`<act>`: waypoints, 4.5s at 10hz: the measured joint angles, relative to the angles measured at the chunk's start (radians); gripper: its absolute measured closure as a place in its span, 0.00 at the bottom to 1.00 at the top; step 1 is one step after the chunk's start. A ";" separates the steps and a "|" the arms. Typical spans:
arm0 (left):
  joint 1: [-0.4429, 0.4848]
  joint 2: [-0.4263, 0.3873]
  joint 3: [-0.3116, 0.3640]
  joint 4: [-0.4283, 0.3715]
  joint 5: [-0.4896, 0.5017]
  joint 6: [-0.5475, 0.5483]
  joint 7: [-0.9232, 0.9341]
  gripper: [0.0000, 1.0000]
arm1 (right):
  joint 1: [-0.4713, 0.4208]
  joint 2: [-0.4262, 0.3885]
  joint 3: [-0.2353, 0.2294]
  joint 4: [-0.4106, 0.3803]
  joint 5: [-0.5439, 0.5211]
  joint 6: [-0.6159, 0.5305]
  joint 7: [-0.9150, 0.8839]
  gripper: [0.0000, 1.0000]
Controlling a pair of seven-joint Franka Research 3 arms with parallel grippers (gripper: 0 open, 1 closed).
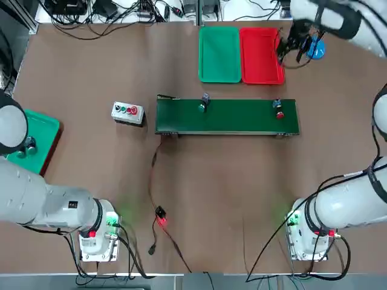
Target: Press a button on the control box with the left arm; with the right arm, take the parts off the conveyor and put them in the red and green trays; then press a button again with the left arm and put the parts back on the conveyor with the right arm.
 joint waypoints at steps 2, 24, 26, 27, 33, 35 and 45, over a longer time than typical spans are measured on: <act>0.000 0.001 0.000 0.000 0.000 0.000 0.001 0.00 | 0.007 -0.025 0.000 -0.183 0.000 0.192 0.000 0.00; 0.000 0.018 0.003 0.002 0.018 0.001 0.003 0.00 | 0.026 -0.050 0.001 -0.497 0.000 0.607 0.001 0.67; 0.000 0.018 0.003 0.002 0.018 0.001 0.003 0.00 | 0.026 -0.051 0.001 -0.496 0.000 0.609 0.001 0.67; 0.000 0.018 0.003 0.002 0.018 0.001 0.003 0.00 | 0.026 -0.052 0.001 -0.489 0.000 0.611 0.001 0.67; -0.001 0.018 0.003 0.004 0.018 0.001 0.003 0.00 | 0.018 0.152 -0.007 0.010 0.003 0.427 0.008 0.67; -0.001 0.019 0.002 0.004 0.018 0.001 0.003 0.00 | 0.010 0.342 -0.008 0.189 0.003 0.430 0.009 0.67; -0.003 0.019 0.001 0.005 0.018 0.001 0.003 0.00 | -0.029 0.600 -0.007 0.365 0.001 0.533 0.006 0.67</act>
